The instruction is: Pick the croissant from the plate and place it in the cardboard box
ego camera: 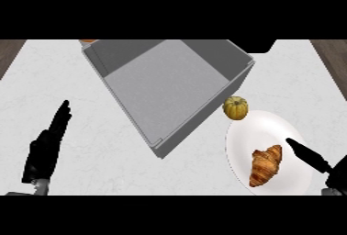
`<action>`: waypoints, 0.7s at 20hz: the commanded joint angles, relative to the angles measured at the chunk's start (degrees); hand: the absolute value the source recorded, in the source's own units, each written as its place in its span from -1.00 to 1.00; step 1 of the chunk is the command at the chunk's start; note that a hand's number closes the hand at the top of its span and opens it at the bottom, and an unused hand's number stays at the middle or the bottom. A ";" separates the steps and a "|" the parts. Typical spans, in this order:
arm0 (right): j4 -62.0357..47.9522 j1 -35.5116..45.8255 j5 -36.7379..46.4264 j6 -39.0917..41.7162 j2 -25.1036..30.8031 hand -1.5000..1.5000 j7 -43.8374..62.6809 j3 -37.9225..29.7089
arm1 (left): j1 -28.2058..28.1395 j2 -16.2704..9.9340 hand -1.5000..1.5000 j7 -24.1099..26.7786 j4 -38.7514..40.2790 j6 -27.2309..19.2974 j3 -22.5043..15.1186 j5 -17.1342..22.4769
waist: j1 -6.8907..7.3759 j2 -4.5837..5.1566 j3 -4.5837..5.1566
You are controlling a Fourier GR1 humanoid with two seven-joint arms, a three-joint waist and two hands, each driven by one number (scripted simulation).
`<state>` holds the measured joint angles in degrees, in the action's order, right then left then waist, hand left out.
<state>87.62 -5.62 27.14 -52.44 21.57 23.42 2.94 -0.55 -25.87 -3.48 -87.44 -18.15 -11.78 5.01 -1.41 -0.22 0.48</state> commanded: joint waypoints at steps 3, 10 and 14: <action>5.05 -6.89 5.63 17.41 7.04 -1.00 16.21 5.35 | 0.61 0.84 0.00 0.29 1.17 -0.51 -0.30 -0.86 | -0.06 0.29 0.26; 16.68 -4.98 3.55 38.53 9.32 -1.00 39.94 12.64 | -0.43 -0.95 0.00 1.14 0.47 1.64 0.45 -0.31 | 2.15 0.13 0.05; 24.84 0.18 3.01 46.38 8.16 -1.00 55.01 14.40 | 0.80 1.20 0.00 -1.84 -1.14 0.04 -1.17 -1.60 | 1.95 0.04 -0.22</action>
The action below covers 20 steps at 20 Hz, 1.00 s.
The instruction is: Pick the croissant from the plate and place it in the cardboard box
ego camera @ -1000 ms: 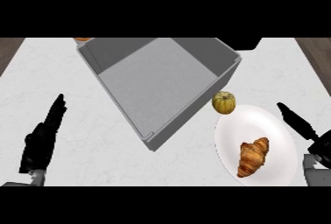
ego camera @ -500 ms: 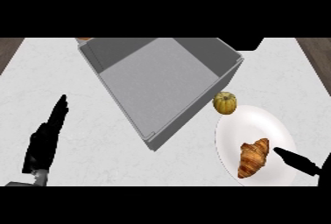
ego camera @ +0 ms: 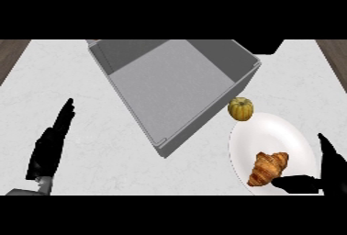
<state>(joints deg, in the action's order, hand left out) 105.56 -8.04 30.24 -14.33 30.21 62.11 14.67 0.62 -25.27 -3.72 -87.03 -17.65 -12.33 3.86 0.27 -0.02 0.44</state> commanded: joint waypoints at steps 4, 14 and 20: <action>4.37 4.74 4.15 9.14 -4.70 -1.00 21.17 4.96 | -0.93 1.50 0.00 1.56 0.10 0.30 0.02 -0.42 | 0.34 0.00 -0.30; 3.24 5.08 6.89 15.25 -9.90 -1.00 23.10 0.38 | -2.73 0.81 0.00 -0.79 -3.38 0.47 0.34 -1.41 | 0.06 -0.17 -0.34; 0.89 7.33 9.63 18.47 -13.84 -1.00 23.10 -1.02 | -0.56 0.78 0.00 0.16 -0.20 2.30 2.14 -0.89 | -0.18 -0.06 -0.34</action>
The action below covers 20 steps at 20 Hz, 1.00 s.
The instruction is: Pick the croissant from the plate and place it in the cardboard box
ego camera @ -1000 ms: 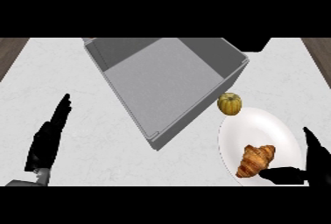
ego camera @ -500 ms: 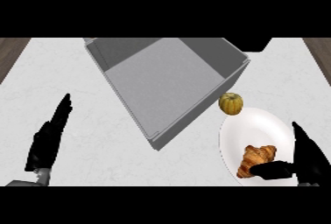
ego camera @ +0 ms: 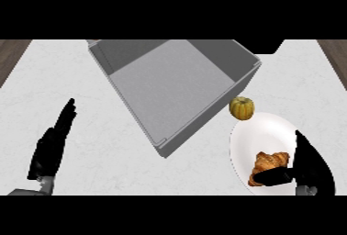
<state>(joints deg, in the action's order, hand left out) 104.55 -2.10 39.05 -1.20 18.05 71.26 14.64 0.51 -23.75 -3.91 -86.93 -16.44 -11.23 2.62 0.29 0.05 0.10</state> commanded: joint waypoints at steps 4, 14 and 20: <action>0.56 3.35 3.27 6.29 -4.84 -1.00 13.95 -1.72 | -2.70 2.64 0.00 1.80 -0.52 -0.59 -1.41 -1.52 | 0.03 -0.06 -0.02; -1.99 2.31 9.52 6.69 -11.16 -1.00 9.84 -3.87 | -0.02 1.24 0.00 -1.48 0.06 1.38 2.17 -1.27 | -0.25 -0.07 -0.06; -4.01 2.87 13.03 7.38 -14.70 -1.00 7.51 -6.07 | 1.86 1.14 0.00 -1.25 0.60 3.35 4.37 -0.44 | -0.29 -0.05 -0.07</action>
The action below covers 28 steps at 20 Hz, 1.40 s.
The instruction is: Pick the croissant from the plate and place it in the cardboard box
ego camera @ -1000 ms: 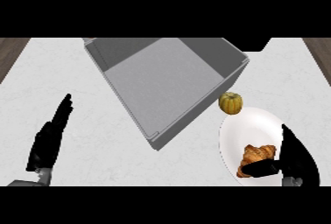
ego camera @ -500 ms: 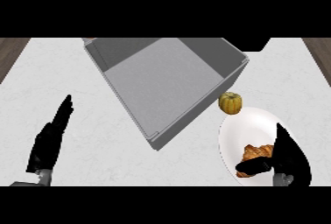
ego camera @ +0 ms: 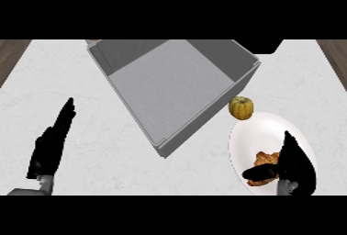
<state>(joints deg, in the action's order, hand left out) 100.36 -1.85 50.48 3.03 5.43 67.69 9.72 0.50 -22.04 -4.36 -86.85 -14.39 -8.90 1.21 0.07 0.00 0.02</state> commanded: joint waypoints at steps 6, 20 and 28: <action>-2.93 3.44 3.15 5.28 -3.81 -1.00 8.38 -3.39 | -1.02 0.12 0.00 -2.20 -4.51 1.21 0.60 -1.27 | 0.39 -0.05 -0.03; -6.55 0.53 15.05 2.90 -2.73 1.00 1.85 -3.55 | -1.89 2.10 0.00 -0.72 -1.91 3.28 2.78 -3.01 | 0.18 -0.01 -0.01; -8.97 10.26 11.41 8.98 7.37 1.00 -23.39 -0.44 | -0.28 2.69 0.00 0.63 -0.53 4.38 2.63 -3.94 | 2.26 0.37 -0.10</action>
<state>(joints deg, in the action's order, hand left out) 94.12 3.01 64.26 8.15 6.97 54.65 7.39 0.28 -19.16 -4.12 -87.00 -10.61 -5.78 -2.41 0.86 0.10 0.01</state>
